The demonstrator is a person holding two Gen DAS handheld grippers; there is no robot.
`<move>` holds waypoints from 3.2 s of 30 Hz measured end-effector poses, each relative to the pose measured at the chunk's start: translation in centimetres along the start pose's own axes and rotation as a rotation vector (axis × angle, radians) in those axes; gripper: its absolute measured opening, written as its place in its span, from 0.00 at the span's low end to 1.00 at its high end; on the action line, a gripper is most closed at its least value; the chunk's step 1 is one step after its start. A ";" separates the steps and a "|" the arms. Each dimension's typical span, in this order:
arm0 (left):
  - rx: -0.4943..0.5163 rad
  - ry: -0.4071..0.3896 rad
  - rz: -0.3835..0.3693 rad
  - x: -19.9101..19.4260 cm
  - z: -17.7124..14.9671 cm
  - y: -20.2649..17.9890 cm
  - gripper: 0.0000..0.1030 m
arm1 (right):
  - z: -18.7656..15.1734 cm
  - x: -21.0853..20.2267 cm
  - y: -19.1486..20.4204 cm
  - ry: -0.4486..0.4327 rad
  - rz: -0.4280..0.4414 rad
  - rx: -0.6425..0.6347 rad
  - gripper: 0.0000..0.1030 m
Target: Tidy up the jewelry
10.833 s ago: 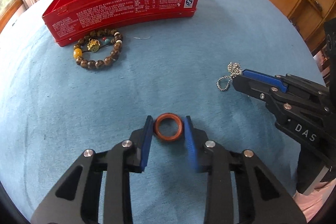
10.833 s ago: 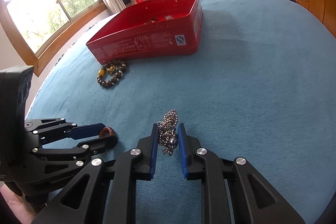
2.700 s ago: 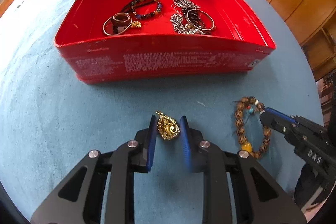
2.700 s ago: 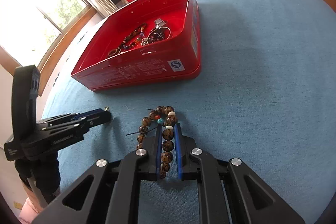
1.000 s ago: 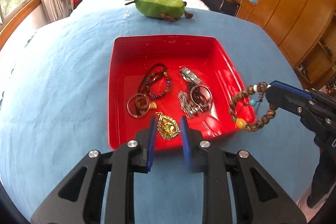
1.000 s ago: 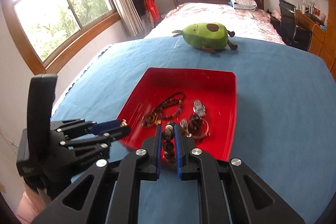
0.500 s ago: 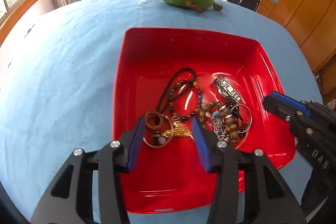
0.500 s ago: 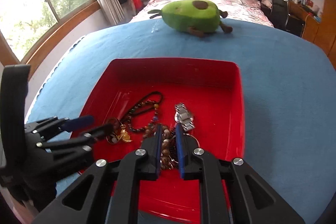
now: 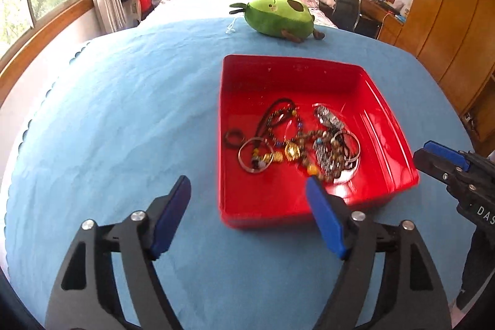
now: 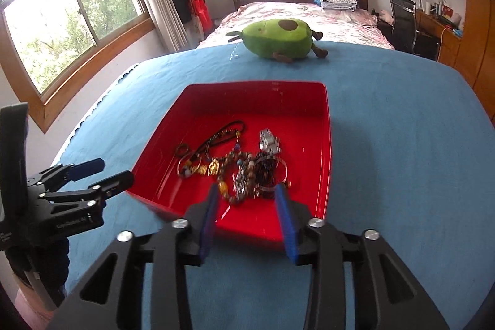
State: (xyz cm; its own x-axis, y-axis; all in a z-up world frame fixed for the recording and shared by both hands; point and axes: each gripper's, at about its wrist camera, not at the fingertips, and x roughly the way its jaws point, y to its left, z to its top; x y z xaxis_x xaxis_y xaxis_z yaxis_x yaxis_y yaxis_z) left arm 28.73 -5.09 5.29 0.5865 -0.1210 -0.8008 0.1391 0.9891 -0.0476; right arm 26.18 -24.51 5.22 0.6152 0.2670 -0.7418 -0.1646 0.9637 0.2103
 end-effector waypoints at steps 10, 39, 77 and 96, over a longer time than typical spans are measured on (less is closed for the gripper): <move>0.049 -0.035 0.040 -2.0 -3.7 -1.0 0.90 | -2.8 -1.0 0.5 0.020 -0.061 0.021 0.91; -0.016 0.151 -0.010 2.3 -3.0 0.1 0.92 | -3.4 1.8 -0.3 0.169 -0.084 0.094 0.96; 0.001 0.129 -0.024 2.3 -2.4 -0.3 0.92 | -3.4 3.0 -0.4 0.198 -0.075 0.081 0.96; 0.005 0.132 -0.006 2.5 -2.4 -0.1 0.92 | -3.4 3.1 -0.3 0.200 -0.081 0.068 0.96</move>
State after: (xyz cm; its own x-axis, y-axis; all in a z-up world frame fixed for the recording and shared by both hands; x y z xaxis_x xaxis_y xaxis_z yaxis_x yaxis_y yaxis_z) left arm 28.30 -5.33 1.89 0.4757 -0.1142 -0.8722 0.1464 0.9880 -0.0495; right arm 25.54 -23.91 0.69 0.4577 0.1912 -0.8683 -0.0646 0.9812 0.1820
